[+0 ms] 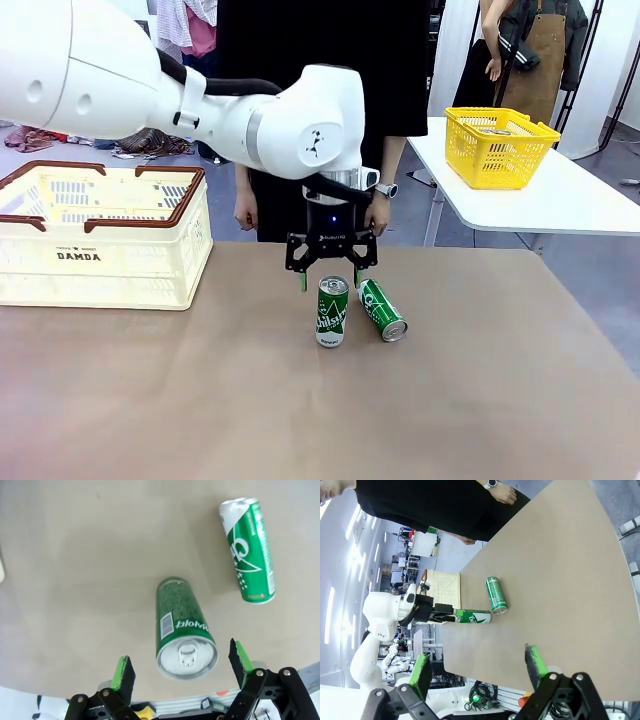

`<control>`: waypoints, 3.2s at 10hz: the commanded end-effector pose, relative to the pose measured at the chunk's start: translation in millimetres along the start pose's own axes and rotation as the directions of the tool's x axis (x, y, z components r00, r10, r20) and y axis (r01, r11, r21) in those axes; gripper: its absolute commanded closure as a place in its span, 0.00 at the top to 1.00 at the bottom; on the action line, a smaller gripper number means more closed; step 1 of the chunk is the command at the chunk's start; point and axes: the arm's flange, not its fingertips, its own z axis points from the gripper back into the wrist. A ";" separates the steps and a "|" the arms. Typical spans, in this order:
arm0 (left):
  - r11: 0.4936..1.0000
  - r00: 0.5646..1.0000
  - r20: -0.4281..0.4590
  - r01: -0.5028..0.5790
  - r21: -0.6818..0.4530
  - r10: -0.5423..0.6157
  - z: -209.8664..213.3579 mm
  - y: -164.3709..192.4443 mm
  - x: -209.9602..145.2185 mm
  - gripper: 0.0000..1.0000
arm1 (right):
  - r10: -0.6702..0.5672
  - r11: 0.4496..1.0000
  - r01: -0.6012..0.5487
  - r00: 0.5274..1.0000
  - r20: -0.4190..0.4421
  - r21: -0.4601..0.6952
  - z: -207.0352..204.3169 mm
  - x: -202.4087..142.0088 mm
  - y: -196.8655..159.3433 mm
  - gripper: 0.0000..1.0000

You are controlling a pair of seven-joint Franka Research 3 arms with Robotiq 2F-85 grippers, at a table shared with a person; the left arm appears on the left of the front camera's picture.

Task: Place the drinks into the Shopping basket.
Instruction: Pick up one drink and place it into the Shopping basket.

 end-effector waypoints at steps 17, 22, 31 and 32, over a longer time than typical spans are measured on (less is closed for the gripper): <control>0.997 0.996 0.023 0.082 -0.007 -0.082 17.6 7.6 -15.2 0.00 | 0.022 1.000 -0.022 1.000 0.008 0.020 1.5 1.5 1.0 1.00; 0.995 0.994 0.049 0.102 -0.012 -0.101 150.4 77.5 -86.5 0.00 | 0.022 1.000 -0.022 1.000 0.008 0.020 1.5 1.5 1.0 1.00; 0.990 0.962 0.269 0.076 -0.115 -0.043 199.9 131.7 -38.2 0.00 | 0.022 1.000 -0.022 1.000 0.008 0.020 1.5 1.5 1.0 1.00; 0.984 0.935 0.355 0.072 -0.164 -0.010 222.9 168.9 -26.3 0.00 | 0.022 1.000 -0.022 1.000 0.008 0.020 1.5 1.5 1.0 1.00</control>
